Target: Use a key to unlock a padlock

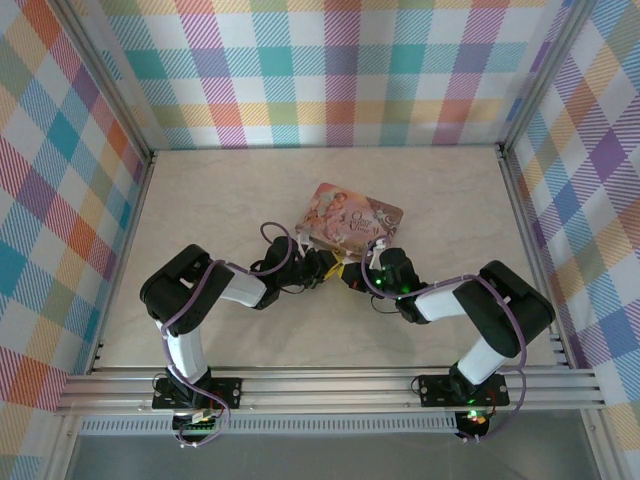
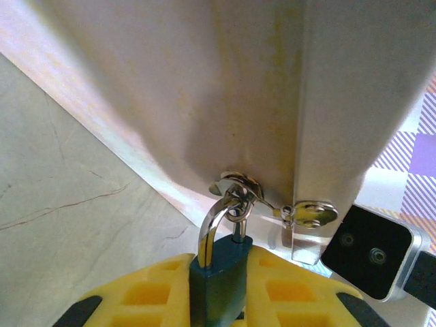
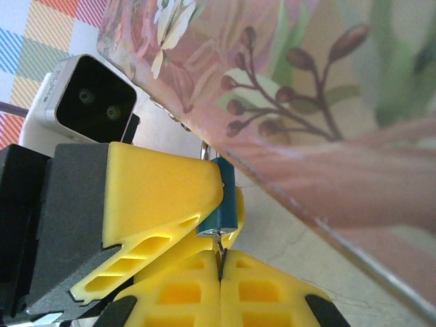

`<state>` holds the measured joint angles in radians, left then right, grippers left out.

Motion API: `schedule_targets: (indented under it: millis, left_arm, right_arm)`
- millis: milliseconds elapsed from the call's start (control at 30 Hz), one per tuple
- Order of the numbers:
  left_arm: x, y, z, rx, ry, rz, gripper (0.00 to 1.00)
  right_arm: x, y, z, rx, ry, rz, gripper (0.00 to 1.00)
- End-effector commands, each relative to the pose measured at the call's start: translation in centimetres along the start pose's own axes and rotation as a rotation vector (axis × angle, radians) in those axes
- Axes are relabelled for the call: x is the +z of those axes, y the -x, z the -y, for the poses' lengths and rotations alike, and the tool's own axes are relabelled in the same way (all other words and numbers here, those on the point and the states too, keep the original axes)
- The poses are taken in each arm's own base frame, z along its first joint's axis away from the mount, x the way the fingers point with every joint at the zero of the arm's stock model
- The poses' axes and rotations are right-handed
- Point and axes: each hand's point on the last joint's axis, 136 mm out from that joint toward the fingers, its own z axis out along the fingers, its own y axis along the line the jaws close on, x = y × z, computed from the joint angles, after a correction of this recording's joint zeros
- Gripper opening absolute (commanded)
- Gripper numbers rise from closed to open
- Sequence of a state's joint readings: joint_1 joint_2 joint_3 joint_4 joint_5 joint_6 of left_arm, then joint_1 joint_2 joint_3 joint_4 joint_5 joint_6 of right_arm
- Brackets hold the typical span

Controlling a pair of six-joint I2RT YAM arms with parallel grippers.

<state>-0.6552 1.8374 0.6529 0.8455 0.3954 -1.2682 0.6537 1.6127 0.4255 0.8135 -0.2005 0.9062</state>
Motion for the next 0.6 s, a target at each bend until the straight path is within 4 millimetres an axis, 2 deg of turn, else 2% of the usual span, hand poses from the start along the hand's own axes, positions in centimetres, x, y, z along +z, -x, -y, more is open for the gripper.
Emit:
schedule_targets:
  millis: [0, 100, 200, 333, 567]
  left_arm:
    - [0.6, -0.2, 0.7, 0.005, -0.015, -0.001, 0.13]
    - [0.5, -0.1, 0.8, 0.01, -0.014, 0.001, 0.08]
    - [0.4, -0.2, 1.0, 0.019, -0.01, 0.0, 0.05]
    - [0.4, -0.1, 1.3, 0.027, -0.01, 0.0, 0.0]
    - [0.3, -0.2, 1.5, 0.031, -0.009, -0.001, 0.0]
  right_arm:
    - [-0.4, 0.0, -1.6, 0.035, 0.069, -0.016, 0.0]
    - [-0.5, 0.1, -1.7, 0.037, 0.083, -0.018, 0.01]
    - [-0.7, 0.2, -1.8, 0.032, 0.089, -0.018, 0.12]
    - [-1.0, 0.2, -1.4, 0.017, 0.071, -0.015, 0.2]
    - [-1.9, 0.4, -0.2, 0.003, 0.021, 0.008, 0.28]
